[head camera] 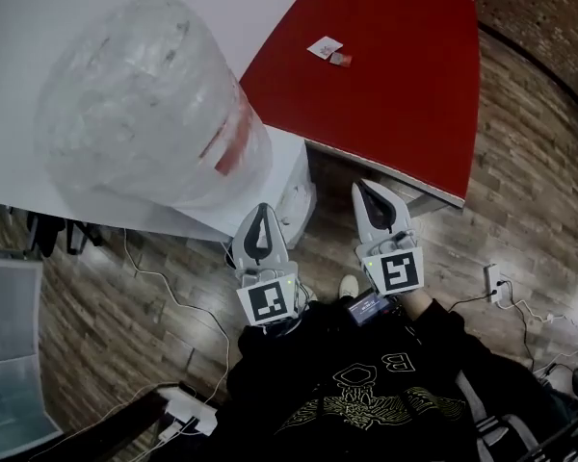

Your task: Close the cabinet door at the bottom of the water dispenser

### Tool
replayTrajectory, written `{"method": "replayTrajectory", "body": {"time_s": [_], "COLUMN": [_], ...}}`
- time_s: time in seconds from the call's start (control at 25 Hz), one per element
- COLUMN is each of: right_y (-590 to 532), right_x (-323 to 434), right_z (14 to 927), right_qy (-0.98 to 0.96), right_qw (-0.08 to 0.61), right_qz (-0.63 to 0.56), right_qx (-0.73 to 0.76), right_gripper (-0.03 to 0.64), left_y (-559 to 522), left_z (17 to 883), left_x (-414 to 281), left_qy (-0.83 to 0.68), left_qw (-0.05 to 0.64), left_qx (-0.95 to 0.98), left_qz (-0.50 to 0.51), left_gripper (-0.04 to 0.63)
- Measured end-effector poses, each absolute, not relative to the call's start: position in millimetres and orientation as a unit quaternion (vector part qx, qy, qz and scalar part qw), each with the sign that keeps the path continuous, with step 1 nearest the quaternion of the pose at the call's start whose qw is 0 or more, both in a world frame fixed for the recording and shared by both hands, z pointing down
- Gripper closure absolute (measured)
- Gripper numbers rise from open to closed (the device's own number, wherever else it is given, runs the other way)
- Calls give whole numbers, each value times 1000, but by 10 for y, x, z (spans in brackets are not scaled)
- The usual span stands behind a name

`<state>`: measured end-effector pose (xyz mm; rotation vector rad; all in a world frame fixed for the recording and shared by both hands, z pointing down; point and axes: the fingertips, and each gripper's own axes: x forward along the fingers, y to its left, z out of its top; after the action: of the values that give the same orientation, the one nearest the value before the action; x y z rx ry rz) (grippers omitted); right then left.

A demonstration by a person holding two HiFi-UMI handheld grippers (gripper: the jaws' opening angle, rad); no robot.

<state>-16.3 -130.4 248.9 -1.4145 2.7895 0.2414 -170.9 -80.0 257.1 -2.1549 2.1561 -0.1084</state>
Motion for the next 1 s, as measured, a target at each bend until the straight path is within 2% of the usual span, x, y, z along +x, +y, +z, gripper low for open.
{"method": "replayTrajectory", "body": {"time_s": [0.2,0.68,1.0], "right_y": [-1180,-984,-958], "right_x": [-385,-623,-694], "right_z": [2319,1822,1846], "right_qy": [894,884,886], "right_qw": [-23,36,15], "right_qz": [79,66,113], "right_qx": [-440,-461,-449], "right_gripper": [618,618,618], "left_y": [-696,-630,-632], "left_z": [2328,2004,1971], "left_x": [-1886,-2049,-1958], "left_qy": [709,721,711], "left_qw": [53,56,61], "left_qx": [-703,-690,-700], "left_qz": [-29,-8,-7], "left_gripper": [589,589,589]}}
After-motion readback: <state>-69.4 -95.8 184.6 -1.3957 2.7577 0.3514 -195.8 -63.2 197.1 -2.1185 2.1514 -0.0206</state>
